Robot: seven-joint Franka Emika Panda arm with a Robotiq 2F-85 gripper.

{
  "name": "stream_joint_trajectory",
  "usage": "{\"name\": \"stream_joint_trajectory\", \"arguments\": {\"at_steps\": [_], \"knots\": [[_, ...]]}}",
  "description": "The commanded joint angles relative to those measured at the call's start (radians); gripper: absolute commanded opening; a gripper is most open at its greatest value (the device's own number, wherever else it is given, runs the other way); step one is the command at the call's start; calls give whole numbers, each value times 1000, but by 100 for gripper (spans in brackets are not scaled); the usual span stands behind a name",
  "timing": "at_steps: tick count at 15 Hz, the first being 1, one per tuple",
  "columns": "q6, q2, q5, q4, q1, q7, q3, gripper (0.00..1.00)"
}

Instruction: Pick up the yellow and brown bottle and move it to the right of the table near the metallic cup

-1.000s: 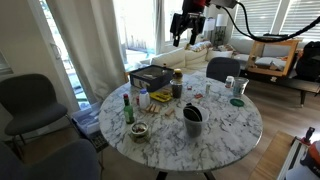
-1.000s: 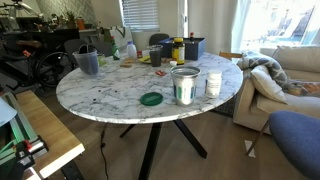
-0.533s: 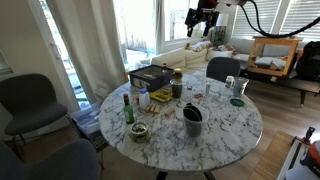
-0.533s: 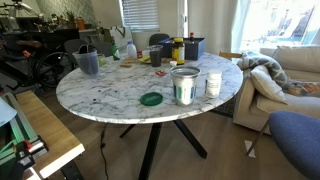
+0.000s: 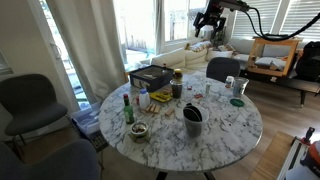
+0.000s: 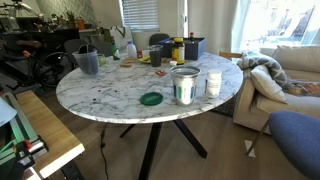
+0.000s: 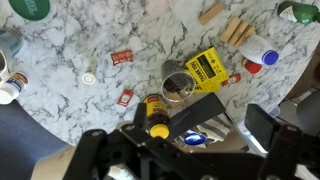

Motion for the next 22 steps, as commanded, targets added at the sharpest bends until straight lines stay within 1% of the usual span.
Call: {"name": "stream_joint_trajectory", "arguments": {"at_steps": [1,9,11,13,14,15,16,18,21,22], "knots": [[-5,3,2,7,-4,0,5,100],[-9,3,4,10,-4,1,6,100],[41,31,-5,32,-9,-34,-5,100],[82,101,12,102,-6,-126,-33,100],[66,170,9,185,-4,-177,-44,100],[64,201,24,221,-1,-222,-53,100],[13,263,19,303,3,-256,-50,100],[-63,343,20,411,1,-324,-43,100],[-190,456,46,571,-16,-355,-27,100],[-101,369,19,443,-11,-318,-23,100]]}}
